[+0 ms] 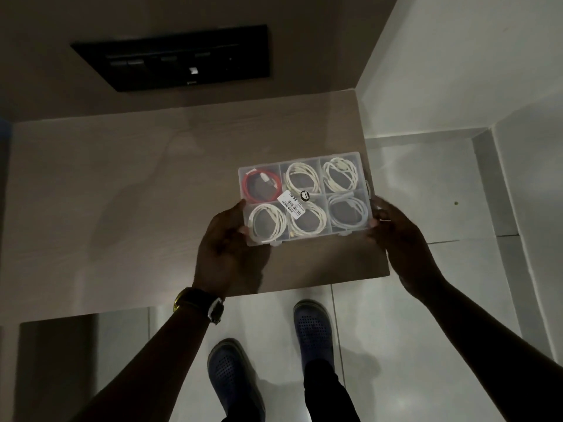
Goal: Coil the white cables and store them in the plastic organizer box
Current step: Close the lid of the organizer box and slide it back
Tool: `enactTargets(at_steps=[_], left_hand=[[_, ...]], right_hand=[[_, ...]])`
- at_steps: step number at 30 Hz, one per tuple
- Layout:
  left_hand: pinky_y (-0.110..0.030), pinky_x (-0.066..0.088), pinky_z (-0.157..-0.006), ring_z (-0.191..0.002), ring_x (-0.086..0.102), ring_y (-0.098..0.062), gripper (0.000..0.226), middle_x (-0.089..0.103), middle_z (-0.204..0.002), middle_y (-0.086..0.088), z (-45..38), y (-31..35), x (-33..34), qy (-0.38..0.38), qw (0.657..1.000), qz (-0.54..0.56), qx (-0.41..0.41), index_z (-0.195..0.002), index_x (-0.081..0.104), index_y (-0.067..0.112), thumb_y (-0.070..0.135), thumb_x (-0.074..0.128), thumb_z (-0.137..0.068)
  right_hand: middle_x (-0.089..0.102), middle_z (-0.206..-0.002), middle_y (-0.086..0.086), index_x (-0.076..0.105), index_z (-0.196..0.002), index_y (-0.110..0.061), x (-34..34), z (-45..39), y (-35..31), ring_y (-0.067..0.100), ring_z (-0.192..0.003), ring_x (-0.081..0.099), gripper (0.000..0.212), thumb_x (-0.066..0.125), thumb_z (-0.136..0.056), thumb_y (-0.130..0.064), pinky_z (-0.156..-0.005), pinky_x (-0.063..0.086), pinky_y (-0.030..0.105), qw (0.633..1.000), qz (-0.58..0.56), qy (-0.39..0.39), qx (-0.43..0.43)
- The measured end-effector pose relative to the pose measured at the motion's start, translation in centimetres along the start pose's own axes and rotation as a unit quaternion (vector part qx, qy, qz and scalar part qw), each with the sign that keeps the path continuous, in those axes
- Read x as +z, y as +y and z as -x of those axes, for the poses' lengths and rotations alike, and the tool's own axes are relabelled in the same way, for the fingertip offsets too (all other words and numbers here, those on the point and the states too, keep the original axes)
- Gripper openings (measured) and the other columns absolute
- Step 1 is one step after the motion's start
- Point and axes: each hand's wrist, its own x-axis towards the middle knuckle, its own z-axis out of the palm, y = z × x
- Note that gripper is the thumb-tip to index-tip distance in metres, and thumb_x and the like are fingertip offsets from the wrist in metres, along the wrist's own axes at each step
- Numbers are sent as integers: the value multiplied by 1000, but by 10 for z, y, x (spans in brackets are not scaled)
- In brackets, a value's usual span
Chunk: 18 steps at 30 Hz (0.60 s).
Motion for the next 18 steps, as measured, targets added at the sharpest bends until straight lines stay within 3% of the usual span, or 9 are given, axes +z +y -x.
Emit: enactTargets(at_steps=[2,5,8,11,14,18], left_hand=[[-63,43,-100,-115,56,-46,37,58,-124,-28,-13,7,-4,67,988,99,-99,-126,55,1,-2,50,-89],[-60,48,-97,-109,63,-39,31,68,-114,-19,-49,12,-8,152,971,81,-166,-105,72,20,3,63,-80],[-56,49,-97,-108,65,-36,21,70,-110,-15,-86,20,-12,169,964,104,-179,-84,78,31,15,68,-75],[-45,56,-91,-104,68,-32,21,73,-105,-13,-118,23,-16,181,954,116,-208,-89,78,23,8,69,-79],[-41,56,-89,-103,67,-33,30,71,-109,-17,-146,26,-16,205,944,132,-222,-106,72,6,-7,64,-79],[-39,51,-97,-98,65,-31,33,65,-113,-24,-163,34,-15,226,947,116,-197,-115,62,-11,-13,59,-83]], right_hand=[[68,-121,1,61,-128,-28,3,-10,-10,21,-109,66,31,58,-97,-24,-88,58,37,999,-44,22,21],[72,-116,9,68,-122,-13,12,-39,-28,23,-101,67,29,61,-95,-8,-88,56,38,994,-84,57,40],[76,-99,5,75,-105,-12,19,-75,-51,20,-91,68,24,61,-91,3,-83,55,33,980,-171,55,84],[76,-79,-2,77,-87,-16,25,-103,-70,14,-78,68,30,60,-87,10,-71,56,23,967,-230,44,96],[70,-86,3,71,-107,-2,32,-125,-80,13,-79,67,26,59,-88,10,-70,56,22,964,-233,61,114],[69,-86,4,72,-92,-9,38,-139,-87,16,-79,68,22,61,-87,10,-66,57,23,963,-226,73,127]])
